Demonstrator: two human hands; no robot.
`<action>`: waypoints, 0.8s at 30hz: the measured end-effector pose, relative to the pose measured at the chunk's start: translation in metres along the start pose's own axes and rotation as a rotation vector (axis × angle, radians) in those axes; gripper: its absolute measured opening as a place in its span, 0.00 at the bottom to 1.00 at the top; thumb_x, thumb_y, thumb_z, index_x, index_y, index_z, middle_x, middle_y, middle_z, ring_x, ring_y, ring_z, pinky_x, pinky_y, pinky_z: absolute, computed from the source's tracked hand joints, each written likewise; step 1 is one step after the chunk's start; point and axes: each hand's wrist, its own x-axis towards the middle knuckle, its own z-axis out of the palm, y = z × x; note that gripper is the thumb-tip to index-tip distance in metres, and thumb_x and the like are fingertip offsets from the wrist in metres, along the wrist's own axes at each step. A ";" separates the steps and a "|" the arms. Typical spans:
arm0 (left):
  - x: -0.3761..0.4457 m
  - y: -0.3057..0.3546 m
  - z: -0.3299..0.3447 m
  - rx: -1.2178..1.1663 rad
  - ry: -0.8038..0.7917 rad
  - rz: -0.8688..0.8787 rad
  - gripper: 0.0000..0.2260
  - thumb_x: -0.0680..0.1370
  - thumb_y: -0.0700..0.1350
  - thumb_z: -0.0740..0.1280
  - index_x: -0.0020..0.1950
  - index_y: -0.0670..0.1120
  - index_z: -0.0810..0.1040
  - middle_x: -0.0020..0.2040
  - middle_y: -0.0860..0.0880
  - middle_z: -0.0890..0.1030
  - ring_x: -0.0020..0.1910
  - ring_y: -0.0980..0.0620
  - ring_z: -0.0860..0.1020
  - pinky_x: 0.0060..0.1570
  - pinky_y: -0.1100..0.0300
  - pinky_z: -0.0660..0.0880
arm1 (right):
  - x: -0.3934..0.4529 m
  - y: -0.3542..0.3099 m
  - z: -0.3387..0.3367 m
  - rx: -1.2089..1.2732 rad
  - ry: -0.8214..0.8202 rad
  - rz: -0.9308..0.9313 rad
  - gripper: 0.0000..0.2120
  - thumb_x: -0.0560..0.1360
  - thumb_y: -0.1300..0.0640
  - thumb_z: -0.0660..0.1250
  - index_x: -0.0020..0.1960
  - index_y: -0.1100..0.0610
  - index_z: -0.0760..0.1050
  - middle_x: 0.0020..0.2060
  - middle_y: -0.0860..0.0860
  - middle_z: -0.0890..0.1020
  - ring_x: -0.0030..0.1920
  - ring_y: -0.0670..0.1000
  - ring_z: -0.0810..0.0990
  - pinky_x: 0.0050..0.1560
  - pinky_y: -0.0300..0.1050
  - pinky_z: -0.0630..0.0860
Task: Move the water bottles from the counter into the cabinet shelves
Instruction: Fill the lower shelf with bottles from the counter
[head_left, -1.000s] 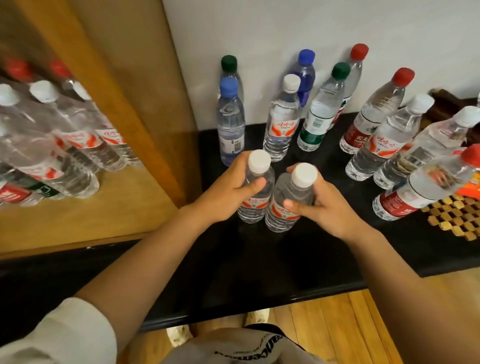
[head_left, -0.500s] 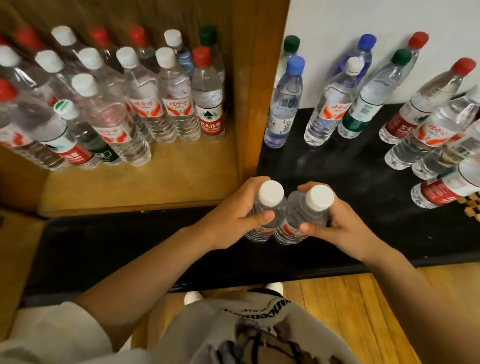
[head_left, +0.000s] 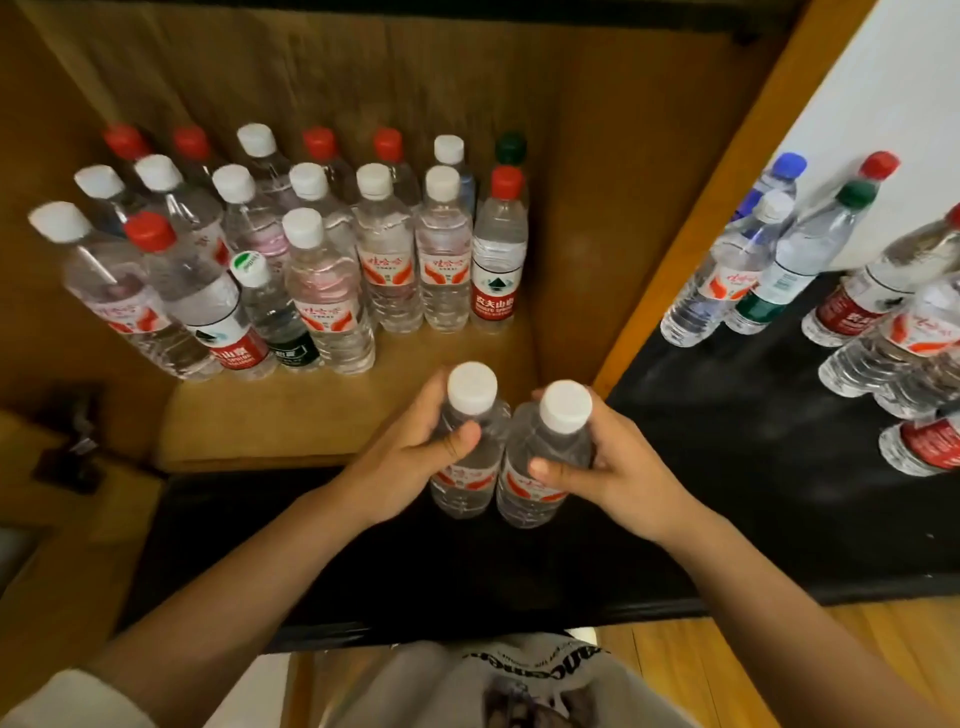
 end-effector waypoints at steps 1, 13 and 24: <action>0.002 0.002 -0.009 0.003 0.030 0.023 0.18 0.73 0.55 0.64 0.61 0.64 0.66 0.55 0.71 0.74 0.59 0.70 0.71 0.55 0.74 0.68 | 0.011 -0.006 0.002 0.003 0.003 -0.010 0.25 0.65 0.36 0.69 0.60 0.37 0.66 0.57 0.42 0.77 0.60 0.45 0.75 0.61 0.53 0.74; 0.043 -0.005 -0.061 0.024 0.285 0.079 0.24 0.76 0.46 0.65 0.70 0.51 0.61 0.67 0.52 0.69 0.68 0.56 0.67 0.69 0.53 0.64 | 0.103 -0.024 0.025 0.162 -0.020 0.015 0.37 0.64 0.51 0.72 0.70 0.50 0.61 0.66 0.51 0.73 0.67 0.49 0.71 0.69 0.55 0.67; 0.036 -0.021 -0.064 -0.172 0.427 -0.059 0.25 0.71 0.40 0.71 0.65 0.49 0.67 0.56 0.60 0.75 0.52 0.69 0.74 0.49 0.73 0.73 | 0.075 -0.003 0.047 0.311 0.047 0.205 0.39 0.73 0.63 0.67 0.74 0.50 0.48 0.62 0.36 0.65 0.59 0.31 0.68 0.55 0.24 0.68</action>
